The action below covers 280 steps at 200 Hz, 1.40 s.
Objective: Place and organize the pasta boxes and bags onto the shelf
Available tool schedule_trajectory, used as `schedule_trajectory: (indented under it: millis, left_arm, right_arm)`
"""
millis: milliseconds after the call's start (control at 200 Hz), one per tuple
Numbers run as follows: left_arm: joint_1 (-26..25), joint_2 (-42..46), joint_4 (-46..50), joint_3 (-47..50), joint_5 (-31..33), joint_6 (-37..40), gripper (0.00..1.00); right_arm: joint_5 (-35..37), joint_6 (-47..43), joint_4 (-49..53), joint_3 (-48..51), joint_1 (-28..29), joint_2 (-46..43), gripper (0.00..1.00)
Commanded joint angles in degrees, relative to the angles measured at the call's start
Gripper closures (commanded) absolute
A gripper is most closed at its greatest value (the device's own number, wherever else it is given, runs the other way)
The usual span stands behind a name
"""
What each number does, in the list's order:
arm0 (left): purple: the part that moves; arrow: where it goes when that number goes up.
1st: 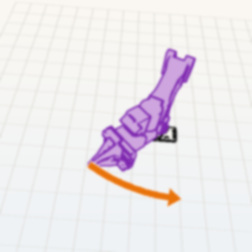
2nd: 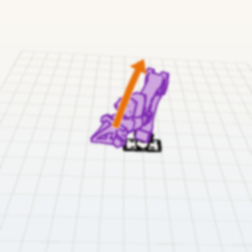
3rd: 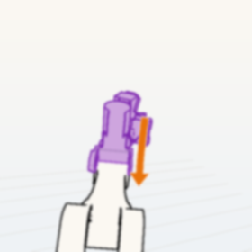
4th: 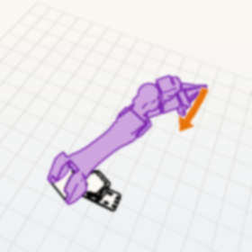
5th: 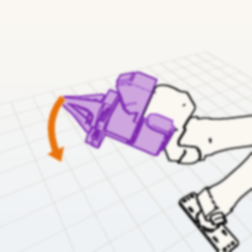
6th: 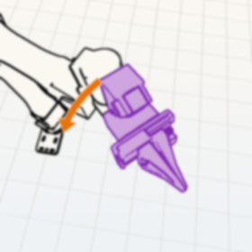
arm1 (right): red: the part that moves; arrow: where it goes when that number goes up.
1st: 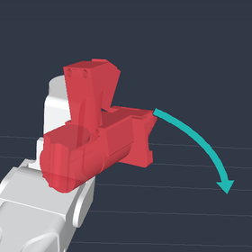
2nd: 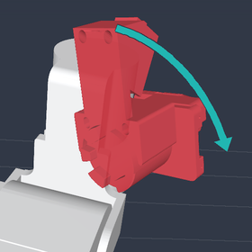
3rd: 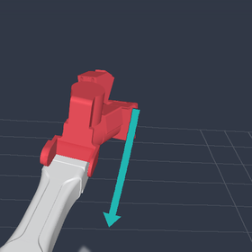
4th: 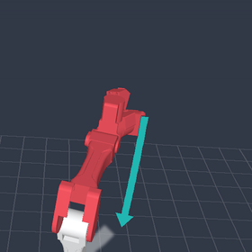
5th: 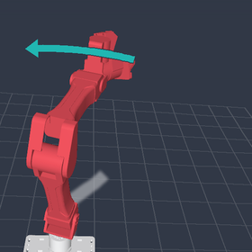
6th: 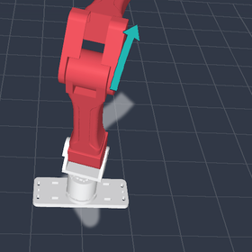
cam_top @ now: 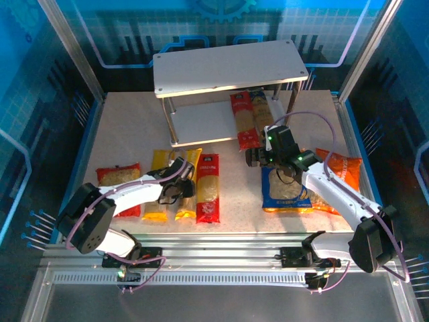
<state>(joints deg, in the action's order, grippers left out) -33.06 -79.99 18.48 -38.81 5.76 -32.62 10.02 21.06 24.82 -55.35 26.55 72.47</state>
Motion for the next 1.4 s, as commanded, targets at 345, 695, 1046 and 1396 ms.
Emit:
schedule_trajectory:
  millis: [345, 695, 1046, 1396]
  left_arm:
    - [0.20, 16.01, 9.53, -3.67, -3.80, 3.43, 1.00]
    - [0.19, 20.91, 9.60, -9.02, -5.44, 4.49, 1.00]
    - [3.05, 3.74, -3.67, -22.34, 2.00, 10.10, 1.00]
    - [8.47, -10.68, -8.22, -33.73, 7.97, 11.78, 1.00]
  right_arm:
    - [0.59, 1.27, -0.08, -0.54, -0.65, -2.13, 0.07]
    - [0.00, 1.62, -0.13, -0.96, -0.19, -2.59, 0.07]
    - [-0.18, 1.13, 0.82, -3.00, 1.62, -0.99, 0.07]
    - [-0.39, -0.49, 1.45, -3.50, 1.66, -0.74, 0.07]
